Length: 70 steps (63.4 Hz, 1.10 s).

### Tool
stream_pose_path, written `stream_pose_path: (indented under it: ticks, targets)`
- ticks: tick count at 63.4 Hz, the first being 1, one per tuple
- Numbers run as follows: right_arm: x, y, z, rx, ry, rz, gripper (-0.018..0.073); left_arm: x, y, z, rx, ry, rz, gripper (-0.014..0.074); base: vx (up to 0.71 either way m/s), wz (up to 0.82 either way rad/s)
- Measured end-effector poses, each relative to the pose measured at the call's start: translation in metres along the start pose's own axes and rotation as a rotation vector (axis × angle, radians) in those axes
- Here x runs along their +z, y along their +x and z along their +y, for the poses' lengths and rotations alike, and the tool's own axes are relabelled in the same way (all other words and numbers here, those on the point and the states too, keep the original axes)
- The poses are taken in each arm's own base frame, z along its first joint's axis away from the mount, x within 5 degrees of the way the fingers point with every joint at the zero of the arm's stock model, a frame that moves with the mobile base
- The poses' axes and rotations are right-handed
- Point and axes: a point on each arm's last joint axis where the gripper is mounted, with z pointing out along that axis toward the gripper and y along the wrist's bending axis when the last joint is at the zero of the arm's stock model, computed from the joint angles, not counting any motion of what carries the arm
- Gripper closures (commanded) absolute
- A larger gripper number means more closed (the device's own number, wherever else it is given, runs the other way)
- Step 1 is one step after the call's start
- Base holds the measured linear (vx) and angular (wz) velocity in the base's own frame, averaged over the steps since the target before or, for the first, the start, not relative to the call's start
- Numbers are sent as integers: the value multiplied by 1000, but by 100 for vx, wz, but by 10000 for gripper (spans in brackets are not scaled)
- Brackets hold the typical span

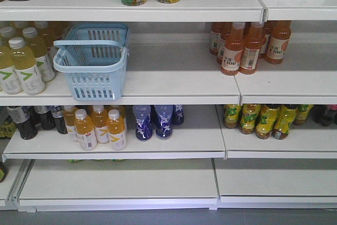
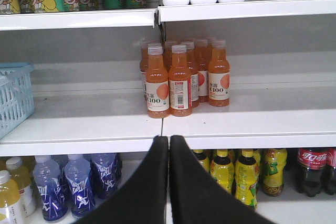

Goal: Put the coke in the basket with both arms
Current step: 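Approach closer to the shelf, centering on the light-blue basket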

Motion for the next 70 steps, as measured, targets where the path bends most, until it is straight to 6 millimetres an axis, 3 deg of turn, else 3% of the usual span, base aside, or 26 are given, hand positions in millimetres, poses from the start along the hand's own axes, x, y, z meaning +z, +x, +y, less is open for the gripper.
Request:
stream_pose_path:
  ticks: [70]
  targets:
    - [0, 0, 0, 0, 0, 0, 564, 0, 0, 0, 0, 0, 0, 603, 5, 0]
